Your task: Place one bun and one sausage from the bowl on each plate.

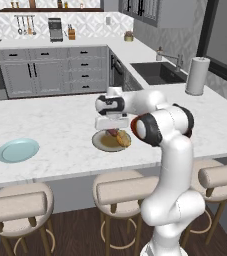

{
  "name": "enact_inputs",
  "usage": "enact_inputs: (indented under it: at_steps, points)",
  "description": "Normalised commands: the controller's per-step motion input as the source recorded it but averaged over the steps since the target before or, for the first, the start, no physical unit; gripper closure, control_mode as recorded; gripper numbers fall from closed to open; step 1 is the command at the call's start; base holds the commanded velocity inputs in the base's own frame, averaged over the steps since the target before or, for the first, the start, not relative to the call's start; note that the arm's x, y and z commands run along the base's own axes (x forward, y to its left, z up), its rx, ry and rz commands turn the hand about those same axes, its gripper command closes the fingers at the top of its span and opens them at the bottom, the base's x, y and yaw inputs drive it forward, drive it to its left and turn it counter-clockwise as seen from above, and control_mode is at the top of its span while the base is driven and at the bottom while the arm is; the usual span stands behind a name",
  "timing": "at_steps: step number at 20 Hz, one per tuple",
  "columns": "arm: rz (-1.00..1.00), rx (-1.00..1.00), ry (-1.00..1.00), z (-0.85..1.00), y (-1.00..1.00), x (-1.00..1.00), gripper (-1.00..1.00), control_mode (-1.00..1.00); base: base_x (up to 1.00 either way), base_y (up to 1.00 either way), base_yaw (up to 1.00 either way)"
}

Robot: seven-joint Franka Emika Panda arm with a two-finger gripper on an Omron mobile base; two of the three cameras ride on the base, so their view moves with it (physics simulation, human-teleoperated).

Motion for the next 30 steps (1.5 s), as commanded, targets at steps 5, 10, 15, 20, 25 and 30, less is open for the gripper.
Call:
enact_inputs:
  at_steps: [5, 10, 15, 20, 25, 30]
  points:
    - [0.00, 0.00, 0.00, -0.14, 0.18, 0.43, 1.00, -1.00, 0.00, 0.00, 0.00]
    - [0.00, 0.00, 0.00, -0.35, 0.17, 0.31, 1.00, -1.00, 0.00, 0.00, 0.00]
    - [0.00, 0.00, 0.00, -0.30, 0.10, 0.24, 1.00, -1.00, 0.00, 0.00, 0.00]
    - [0.00, 0.00, 0.00, -0.03, 0.02, 0.26, 1.00, -1.00, 0.00, 0.00, 0.00]
    - [0.00, 0.00, 0.00, 0.00, 0.00, -0.01, -1.00, -1.00, 0.00, 0.00, 0.00]
    - [0.00, 0.00, 0.00, 0.00, -0.01, -0.10, -1.00, -1.00, 0.00, 0.00, 0.00]
